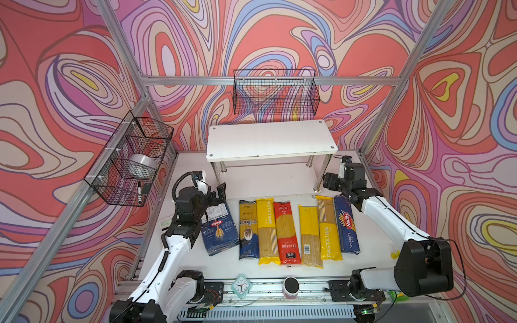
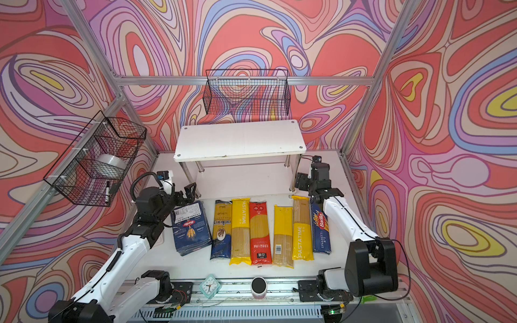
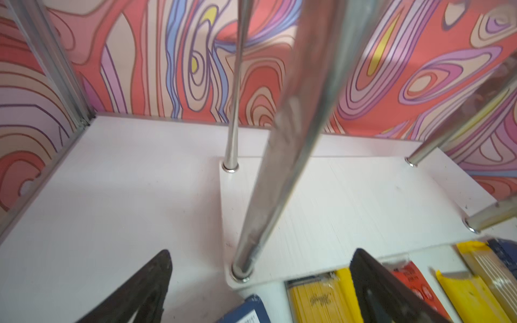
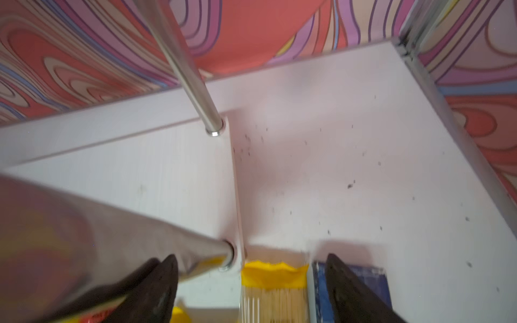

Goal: Arrange pasta packages on shelves
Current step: Pick up the pasta bag from the center of the table.

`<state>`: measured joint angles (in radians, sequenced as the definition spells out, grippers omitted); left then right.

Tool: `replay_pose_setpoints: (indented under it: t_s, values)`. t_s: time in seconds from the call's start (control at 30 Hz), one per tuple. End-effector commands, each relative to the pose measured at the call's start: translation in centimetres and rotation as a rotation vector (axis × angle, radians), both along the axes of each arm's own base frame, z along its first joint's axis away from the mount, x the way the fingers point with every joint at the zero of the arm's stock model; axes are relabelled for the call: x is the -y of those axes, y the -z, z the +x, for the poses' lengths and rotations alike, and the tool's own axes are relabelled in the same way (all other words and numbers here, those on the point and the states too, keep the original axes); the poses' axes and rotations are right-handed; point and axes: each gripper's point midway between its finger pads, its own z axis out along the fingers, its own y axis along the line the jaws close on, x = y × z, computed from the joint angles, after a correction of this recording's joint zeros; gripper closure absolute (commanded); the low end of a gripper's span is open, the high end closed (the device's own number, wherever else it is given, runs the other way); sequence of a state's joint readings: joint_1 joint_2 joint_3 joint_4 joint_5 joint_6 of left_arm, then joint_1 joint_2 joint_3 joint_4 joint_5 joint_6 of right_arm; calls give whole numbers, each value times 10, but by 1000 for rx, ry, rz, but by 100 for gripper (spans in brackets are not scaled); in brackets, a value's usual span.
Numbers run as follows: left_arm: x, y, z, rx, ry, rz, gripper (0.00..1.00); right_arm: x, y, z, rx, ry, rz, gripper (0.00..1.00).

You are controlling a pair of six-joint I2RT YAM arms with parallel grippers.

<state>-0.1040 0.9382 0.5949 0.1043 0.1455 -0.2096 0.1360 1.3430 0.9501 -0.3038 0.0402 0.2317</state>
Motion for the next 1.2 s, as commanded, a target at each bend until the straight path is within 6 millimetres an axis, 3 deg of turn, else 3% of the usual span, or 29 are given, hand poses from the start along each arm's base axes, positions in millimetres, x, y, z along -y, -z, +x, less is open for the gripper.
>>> replay_pose_setpoints:
  t_s: [0.0, 0.33, 0.57, 0.67, 0.87, 1.17]
  values:
    - [8, 29, -17, -126, 15, -26, 0, -20, 18, -41, -126, -31, -3, 15]
    - [22, 45, -18, -171, 70, -78, 0, -42, 40, -70, -166, -65, 112, 18]
    - [29, 63, -34, -245, 95, -95, 0, -57, 57, -113, -308, -38, 52, 19]
    - [27, 82, -48, -262, 90, -88, 0, -64, 67, -131, -355, -32, 47, 19]
    - [27, 84, -58, -197, 100, -90, 0, -76, 92, -151, -438, -30, 16, 19]
    - [29, 84, -55, -200, 120, -53, 0, -87, 119, -167, -512, -31, -69, 17]
